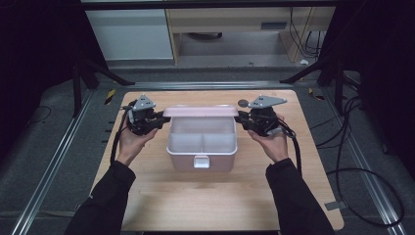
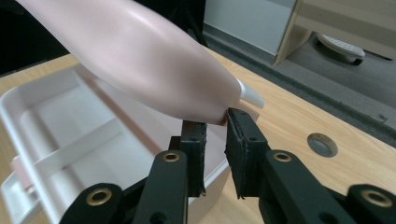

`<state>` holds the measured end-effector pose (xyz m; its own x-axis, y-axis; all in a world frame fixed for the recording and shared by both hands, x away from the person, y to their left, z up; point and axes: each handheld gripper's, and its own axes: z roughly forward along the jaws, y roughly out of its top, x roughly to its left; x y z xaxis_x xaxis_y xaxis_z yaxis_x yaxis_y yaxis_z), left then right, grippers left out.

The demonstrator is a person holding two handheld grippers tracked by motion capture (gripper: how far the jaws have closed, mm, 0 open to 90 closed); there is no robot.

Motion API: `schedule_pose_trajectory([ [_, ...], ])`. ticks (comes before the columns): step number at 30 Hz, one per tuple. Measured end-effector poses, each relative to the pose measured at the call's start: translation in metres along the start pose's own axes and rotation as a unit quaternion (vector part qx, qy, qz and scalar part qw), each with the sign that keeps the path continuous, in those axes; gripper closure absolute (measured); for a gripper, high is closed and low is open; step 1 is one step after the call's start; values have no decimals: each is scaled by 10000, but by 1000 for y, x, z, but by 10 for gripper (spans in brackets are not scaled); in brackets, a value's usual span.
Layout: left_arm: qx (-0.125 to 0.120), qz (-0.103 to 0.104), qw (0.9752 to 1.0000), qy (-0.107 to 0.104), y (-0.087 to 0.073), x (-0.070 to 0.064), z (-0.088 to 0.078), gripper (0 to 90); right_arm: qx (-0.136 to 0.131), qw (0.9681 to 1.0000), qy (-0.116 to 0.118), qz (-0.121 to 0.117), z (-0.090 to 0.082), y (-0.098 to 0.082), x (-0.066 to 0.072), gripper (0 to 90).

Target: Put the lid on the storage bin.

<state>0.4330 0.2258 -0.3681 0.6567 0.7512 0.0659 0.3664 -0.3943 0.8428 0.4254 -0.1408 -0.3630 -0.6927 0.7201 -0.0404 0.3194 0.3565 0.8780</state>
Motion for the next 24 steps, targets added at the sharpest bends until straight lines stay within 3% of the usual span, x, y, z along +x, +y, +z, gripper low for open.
schedule_pose_trajectory([
  [19, 39, -252, 9995, -189, -37, -18, -25, 704, 188, 9994, 237, -194, -26, -31, 27, 719],
  [24, 101, -285, 9994, -188, -53, -18, -32, 672, 418, 9985, 248, -250, -31, -40, 33, 662],
])
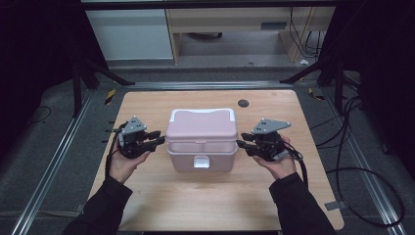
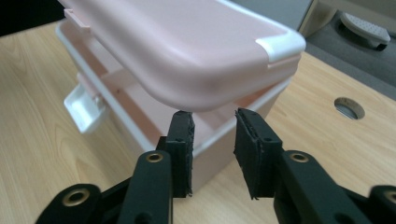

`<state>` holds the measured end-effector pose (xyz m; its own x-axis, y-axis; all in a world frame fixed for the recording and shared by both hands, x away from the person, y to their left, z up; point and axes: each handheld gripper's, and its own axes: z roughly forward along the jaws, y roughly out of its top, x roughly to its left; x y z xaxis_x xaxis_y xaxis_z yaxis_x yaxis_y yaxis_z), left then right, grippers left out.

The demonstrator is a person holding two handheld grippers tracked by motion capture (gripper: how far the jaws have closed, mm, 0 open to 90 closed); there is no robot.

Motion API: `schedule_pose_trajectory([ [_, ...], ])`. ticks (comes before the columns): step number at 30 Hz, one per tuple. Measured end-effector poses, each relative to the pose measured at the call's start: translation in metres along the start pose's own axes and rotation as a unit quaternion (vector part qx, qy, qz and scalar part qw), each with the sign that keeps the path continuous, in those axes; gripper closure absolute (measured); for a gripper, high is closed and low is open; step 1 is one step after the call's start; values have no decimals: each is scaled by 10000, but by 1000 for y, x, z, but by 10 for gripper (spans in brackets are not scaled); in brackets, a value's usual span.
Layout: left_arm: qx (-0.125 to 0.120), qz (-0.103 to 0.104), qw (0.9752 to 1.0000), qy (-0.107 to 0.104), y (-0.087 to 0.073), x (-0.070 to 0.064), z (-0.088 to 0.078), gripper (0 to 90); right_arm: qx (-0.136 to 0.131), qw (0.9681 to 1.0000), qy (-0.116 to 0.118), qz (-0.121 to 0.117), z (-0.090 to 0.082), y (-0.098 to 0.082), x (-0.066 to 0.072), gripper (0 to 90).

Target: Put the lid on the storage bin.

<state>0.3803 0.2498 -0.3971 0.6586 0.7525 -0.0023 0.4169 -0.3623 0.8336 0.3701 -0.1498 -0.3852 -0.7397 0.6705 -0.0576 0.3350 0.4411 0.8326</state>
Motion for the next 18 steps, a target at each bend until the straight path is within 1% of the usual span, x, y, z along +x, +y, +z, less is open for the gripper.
schedule_pose_trajectory([
  [2, 33, -61, 10000, 4, -7, 2, -2, 666, 65, 10000, -26, -29, -3, -5, 2, 626],
  [4, 130, -81, 9999, 63, -13, 4, -3, 648, -12, 10000, -31, 9, -9, -11, 1, 610],
  [5, 130, -137, 9998, 54, -16, 6, -4, 641, -29, 10000, -31, 44, -13, -15, 0, 592],
  [7, 180, -245, 9995, 63, -21, 9, -5, 636, -58, 9999, -136, 84, -20, -23, -3, 567],
  [10, 260, -346, 9990, 96, -31, 13, -6, 612, -102, 9993, -270, 253, -26, -37, -9, 492],
  [12, 341, -410, 9985, 126, -37, 16, -5, 575, -53, 9981, -421, 436, -27, -50, -14, 387],
  [13, 391, -426, 9982, 182, -41, 17, -4, 559, -18, 9970, -518, 568, -27, -55, -16, 347],
  [14, 456, -420, 9978, 240, -44, 19, -3, 546, -27, 9962, -563, 667, -28, -61, -19, 325],
  [16, 545, -525, 9968, 255, -51, 24, -1, 527, 13, 9947, -649, 802, -28, -71, -23, 259],
  [18, 671, -547, 9957, 341, -58, 29, 4, 499, 120, 9923, -812, 929, -27, -82, -29, 204],
])
